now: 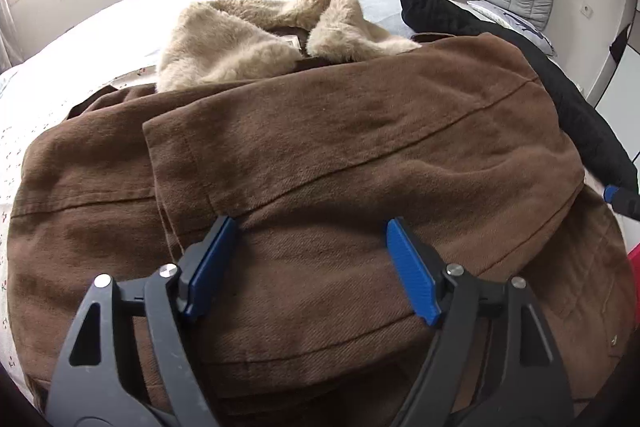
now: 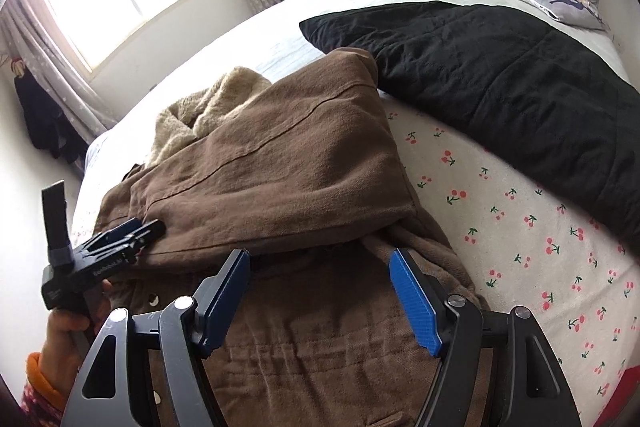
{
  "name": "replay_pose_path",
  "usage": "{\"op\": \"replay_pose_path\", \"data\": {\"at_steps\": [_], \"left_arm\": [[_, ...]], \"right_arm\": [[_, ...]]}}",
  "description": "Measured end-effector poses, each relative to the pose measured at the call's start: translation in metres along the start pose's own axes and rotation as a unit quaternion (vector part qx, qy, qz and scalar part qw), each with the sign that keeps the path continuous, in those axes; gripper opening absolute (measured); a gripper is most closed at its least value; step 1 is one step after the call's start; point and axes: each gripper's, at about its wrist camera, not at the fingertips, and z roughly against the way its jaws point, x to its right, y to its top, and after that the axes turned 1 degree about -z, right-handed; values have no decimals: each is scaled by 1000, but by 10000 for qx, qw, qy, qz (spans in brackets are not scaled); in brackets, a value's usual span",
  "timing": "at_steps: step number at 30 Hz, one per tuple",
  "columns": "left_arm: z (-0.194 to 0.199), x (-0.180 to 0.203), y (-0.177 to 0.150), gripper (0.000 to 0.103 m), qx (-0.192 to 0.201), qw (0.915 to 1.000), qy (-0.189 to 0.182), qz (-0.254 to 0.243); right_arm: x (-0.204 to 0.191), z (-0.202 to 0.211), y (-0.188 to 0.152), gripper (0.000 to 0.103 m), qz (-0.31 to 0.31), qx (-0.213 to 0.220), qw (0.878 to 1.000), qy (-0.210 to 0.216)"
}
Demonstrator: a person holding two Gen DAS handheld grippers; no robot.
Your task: Fold large clothes
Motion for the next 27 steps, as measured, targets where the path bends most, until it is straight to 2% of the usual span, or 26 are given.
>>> {"op": "replay_pose_path", "data": {"at_steps": [3, 6, 9, 13, 17, 20, 22, 27], "left_arm": [[4, -2, 0, 79, -79, 9999, -31, 66], [20, -4, -5, 81, -232, 9996, 95, 96], [44, -14, -19, 82, -343, 9987, 71, 357], [93, -31, -41, 82, -455, 9964, -6, 717], [151, -45, -65, 91, -478, 9954, 101, 824], [190, -54, -84, 97, -459, 9949, 198, 871], [207, -60, -96, 97, -497, 9944, 202, 907], [235, -66, -132, 97, -667, 9923, 90, 1040]], "right_arm": [[1, -3, -1, 73, -38, -73, 10000, -17], [1, -1, -2, 73, -73, -113, 9999, -51], [-5, 4, -5, 74, -33, -123, 9999, -112], [-22, 19, -11, 74, 149, -76, 9998, -123], [-46, 40, -26, 74, 447, -51, 9990, 38], [-58, 54, -44, 79, 538, -113, 9982, 257], [-62, 63, -56, 81, 610, -234, 9972, 366], [-61, 87, -81, 85, 794, -324, 9962, 163]]}}
